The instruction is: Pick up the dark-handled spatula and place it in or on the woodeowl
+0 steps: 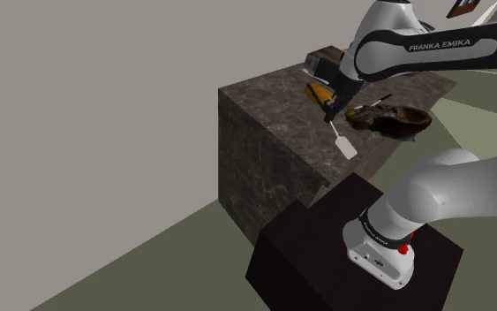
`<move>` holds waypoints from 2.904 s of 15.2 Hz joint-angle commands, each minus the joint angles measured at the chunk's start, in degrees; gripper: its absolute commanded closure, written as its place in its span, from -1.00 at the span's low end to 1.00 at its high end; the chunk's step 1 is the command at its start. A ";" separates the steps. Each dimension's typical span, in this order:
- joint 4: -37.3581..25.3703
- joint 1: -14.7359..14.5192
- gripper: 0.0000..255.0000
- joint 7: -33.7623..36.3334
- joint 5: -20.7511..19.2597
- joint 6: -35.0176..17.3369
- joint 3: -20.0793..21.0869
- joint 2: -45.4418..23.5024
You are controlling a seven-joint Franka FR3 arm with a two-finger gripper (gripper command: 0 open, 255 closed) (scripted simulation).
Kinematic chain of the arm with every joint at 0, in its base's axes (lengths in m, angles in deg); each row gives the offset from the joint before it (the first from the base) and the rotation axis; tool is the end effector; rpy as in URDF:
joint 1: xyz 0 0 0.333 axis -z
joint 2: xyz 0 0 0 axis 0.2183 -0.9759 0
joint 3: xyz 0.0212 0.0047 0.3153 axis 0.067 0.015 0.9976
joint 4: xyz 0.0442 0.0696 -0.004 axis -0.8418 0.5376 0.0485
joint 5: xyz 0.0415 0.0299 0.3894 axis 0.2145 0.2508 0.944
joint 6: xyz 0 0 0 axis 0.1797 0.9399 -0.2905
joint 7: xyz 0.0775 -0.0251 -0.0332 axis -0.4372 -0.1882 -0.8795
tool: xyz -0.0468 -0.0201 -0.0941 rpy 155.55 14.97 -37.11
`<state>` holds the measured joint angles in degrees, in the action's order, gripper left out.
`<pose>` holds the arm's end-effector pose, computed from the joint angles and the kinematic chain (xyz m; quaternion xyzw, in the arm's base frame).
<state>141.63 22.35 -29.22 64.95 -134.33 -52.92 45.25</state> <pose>0.3134 -0.1018 0.4238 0.9989 -0.0330 0.0334 0.0009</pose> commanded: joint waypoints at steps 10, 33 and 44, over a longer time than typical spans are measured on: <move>-7.18 -0.31 1.00 0.12 0.67 9.40 0.80 2.20; -19.73 5.70 1.00 -16.83 -7.82 19.46 -13.93 1.07; -23.64 7.30 1.00 -26.89 -11.52 16.43 -24.07 -4.27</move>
<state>117.32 29.54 -55.96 53.64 -117.20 -76.69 40.96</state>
